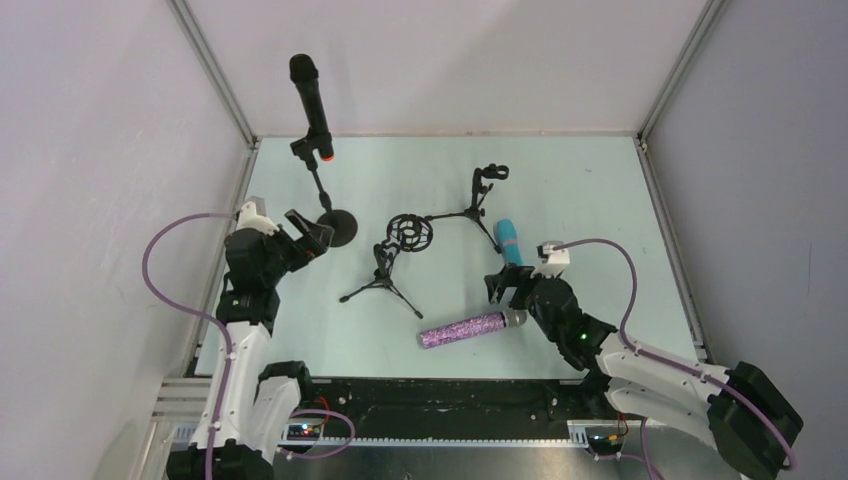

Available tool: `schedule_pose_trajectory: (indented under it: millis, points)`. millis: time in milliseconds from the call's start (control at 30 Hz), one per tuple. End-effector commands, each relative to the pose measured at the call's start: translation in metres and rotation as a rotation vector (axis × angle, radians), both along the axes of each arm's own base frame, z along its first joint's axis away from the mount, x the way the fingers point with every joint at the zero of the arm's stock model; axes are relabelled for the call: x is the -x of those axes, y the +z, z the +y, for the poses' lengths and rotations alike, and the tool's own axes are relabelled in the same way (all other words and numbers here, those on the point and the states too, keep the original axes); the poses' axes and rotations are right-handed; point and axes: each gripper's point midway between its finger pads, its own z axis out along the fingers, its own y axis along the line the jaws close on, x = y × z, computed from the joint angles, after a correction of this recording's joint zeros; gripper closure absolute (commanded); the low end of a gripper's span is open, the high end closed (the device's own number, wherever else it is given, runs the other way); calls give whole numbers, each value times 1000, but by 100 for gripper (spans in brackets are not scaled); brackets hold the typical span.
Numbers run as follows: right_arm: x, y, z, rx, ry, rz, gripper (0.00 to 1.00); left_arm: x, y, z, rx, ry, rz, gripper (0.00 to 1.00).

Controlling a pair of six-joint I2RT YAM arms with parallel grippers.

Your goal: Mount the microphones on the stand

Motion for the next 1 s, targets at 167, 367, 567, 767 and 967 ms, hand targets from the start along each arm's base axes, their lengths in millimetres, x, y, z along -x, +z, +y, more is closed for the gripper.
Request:
schedule_pose_trajectory:
  millis: [167, 367, 567, 767, 967]
  points:
    - [-8, 6, -26, -83, -104, 77, 0, 17, -4, -27, 183, -95, 81, 0]
    - [-10, 3, -34, -91, -114, 103, 0, 20, -10, -41, 249, -163, 133, 0]
    - [-11, -3, -39, -91, -122, 132, 0, 18, 19, -40, 273, -138, 97, 0]
    - [-11, -7, -41, -94, -125, 153, 0, 16, 55, -32, 232, -87, 63, 0]
    - [-11, -8, -44, -100, -131, 162, 0, 17, 86, -31, 84, -77, 62, 0]
